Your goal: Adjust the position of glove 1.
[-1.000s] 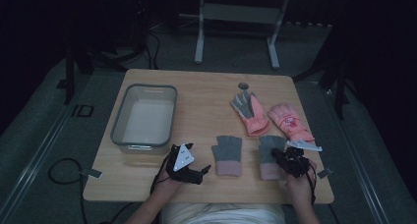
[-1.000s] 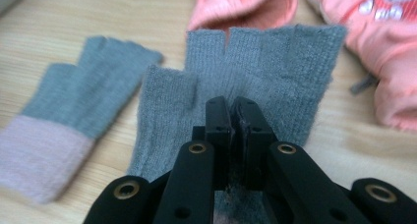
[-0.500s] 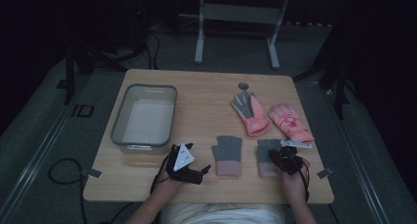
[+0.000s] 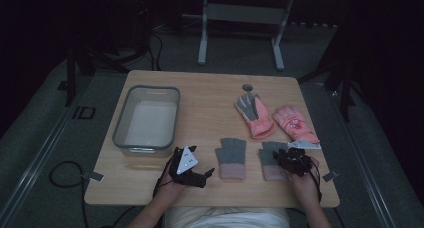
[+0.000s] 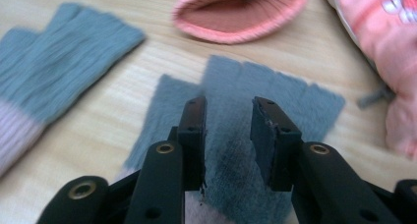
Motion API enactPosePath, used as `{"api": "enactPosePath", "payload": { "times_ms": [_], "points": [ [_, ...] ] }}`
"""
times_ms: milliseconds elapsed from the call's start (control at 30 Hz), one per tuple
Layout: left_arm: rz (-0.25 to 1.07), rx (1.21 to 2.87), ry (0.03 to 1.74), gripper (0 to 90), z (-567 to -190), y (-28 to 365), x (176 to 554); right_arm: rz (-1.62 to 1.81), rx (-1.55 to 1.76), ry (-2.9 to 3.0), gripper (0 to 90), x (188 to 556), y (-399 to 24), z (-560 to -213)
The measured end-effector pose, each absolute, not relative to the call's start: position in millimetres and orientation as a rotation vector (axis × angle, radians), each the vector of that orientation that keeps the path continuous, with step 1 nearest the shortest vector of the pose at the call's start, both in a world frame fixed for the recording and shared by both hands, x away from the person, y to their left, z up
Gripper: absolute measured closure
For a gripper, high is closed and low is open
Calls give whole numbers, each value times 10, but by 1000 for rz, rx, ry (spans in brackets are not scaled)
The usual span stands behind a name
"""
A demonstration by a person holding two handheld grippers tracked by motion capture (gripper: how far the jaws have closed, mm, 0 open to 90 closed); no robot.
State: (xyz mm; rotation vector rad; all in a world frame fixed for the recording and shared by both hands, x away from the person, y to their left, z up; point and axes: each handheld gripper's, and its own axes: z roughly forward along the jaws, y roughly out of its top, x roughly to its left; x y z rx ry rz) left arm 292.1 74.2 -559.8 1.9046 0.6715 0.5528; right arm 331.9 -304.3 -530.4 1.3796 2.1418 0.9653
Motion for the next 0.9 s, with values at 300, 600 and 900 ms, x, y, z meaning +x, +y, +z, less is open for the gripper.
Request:
{"api": "enactPosePath", "payload": {
  "times_ms": [300, 600, 900],
  "points": [
    [545, 1900, 679, 17, -5599, 745, 2928, 912, 1124, 2368, 613, 3429, -3174, -5262],
    [522, 1891, 686, 17, -5598, 764, 2943, 904, 1179, 2404, 610, 3462, -3243, -5361],
    [535, 1891, 682, 17, -5599, 754, 2934, 860, 1157, 2417, 748, 3437, -3193, -5410]
  ]
}}
